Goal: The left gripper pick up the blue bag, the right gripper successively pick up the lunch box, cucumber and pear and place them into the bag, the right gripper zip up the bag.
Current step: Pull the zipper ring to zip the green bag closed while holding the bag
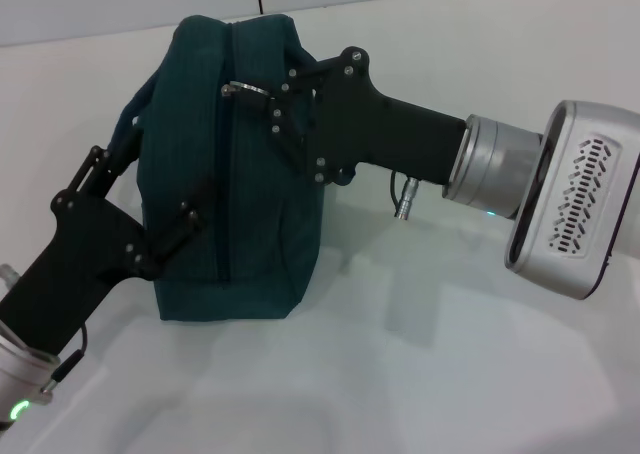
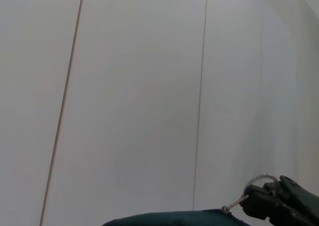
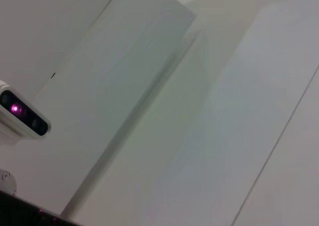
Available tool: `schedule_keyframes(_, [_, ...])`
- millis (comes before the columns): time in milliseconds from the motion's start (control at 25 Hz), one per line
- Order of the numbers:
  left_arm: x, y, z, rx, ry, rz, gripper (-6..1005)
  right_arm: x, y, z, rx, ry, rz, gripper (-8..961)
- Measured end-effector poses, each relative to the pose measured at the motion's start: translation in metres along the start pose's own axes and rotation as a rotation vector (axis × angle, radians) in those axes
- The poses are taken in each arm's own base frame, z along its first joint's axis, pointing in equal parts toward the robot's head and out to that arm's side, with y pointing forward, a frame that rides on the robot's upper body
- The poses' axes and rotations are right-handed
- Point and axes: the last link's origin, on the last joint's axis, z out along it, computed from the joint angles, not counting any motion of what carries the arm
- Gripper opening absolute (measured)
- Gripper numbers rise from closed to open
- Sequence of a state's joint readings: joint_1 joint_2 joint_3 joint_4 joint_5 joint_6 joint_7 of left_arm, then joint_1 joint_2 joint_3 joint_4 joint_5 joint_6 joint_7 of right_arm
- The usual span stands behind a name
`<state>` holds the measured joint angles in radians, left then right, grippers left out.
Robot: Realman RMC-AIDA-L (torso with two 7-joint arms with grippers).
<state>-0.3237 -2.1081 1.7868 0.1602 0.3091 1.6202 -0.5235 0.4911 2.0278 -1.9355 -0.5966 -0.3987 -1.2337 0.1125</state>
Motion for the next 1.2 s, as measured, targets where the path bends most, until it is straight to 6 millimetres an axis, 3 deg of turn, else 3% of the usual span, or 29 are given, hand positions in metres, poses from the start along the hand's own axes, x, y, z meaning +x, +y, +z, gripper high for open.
schedule_keyframes(240, [0.002, -0.003, 0.001, 0.015, 0.012, 0.006, 872, 0.001, -0.001, -0.001, 0.013, 0.006, 0.009, 26])
schedule_keyframes(880, [0.002, -0.015, 0.016, 0.039, -0.013, 0.023, 532, 0.002, -0.001, -0.004, 0.025, 0.01, 0.007, 31])
schedule_keyframes(1120, [0.006, -0.017, 0.014, 0.022, 0.001, 0.036, 325, 0.005, -0.005, -0.008, 0.071, 0.021, -0.008, 33])
schedule_keyframes(1200, [0.006, -0.017, 0.013, 0.019, -0.004, 0.05, 149, 0.005, -0.007, -0.009, 0.085, 0.021, -0.006, 34])
